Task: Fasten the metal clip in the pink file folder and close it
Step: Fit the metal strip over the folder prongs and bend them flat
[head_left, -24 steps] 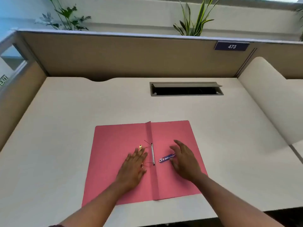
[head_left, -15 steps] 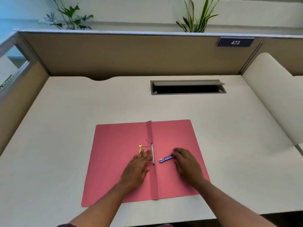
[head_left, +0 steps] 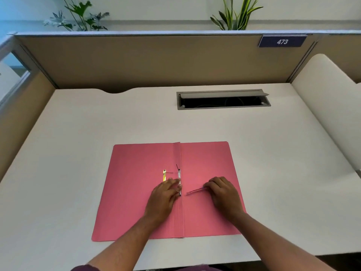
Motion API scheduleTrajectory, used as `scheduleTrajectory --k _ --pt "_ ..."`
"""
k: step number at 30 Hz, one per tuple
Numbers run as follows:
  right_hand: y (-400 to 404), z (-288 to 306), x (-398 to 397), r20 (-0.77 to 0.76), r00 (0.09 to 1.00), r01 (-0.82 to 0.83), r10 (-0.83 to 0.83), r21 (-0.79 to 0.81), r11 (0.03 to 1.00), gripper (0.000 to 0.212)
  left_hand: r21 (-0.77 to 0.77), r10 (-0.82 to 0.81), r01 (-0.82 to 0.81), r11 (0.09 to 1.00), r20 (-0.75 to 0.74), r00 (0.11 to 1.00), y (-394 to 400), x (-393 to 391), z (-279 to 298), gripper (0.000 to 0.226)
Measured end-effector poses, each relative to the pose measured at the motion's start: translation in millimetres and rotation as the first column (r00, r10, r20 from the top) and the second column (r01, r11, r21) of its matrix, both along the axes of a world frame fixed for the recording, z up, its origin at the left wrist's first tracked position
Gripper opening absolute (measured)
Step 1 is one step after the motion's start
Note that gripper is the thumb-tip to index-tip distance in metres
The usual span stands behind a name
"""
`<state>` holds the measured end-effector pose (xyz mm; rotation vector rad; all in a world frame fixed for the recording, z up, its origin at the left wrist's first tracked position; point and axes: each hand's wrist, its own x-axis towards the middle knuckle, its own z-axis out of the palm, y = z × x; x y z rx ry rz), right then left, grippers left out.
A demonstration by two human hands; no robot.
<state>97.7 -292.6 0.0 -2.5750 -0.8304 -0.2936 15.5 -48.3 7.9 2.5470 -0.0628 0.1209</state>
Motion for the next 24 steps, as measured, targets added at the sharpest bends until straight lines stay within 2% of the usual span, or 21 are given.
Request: scheduleTrajectory --k 3,6,10,14,19,22,24 --pt "8 5 -8 -0.121 0.986 0.128 -0.115 0.104 0.986 0.019 -0.038 0.102 -0.101 0.994 0.03 0.994 -8 4 2 0.024" --pt "19 9 -15 -0.358 0.914 0.287 -0.189 0.243 0.927 0.015 -0.078 0.178 -0.175 0.981 0.038 0.983 -15 5 2 0.022" --pt "34 11 -17 -0.659 0.734 0.45 -0.164 0.29 0.845 0.014 -0.084 0.228 -0.223 0.971 0.047 0.973 -20 6 1 0.025" --pt "44 12 -16 -0.872 0.488 0.597 0.031 0.359 0.717 0.015 -0.095 0.264 -0.26 0.961 0.035 0.964 -27 4 1 0.024" --pt "51 24 -13 -0.909 0.256 0.725 0.328 0.405 0.557 0.01 -0.075 0.265 -0.261 0.962 0.04 0.963 -33 1 3 0.017" --pt "57 32 -10 -0.894 0.175 0.773 0.413 0.384 0.505 0.009 -0.075 0.266 -0.263 0.962 0.032 0.963 -33 2 6 0.018" --pt "60 35 -8 -0.899 0.149 0.786 0.412 0.36 0.502 0.007 -0.079 0.265 -0.263 0.962 0.024 0.964 -33 3 8 0.019"
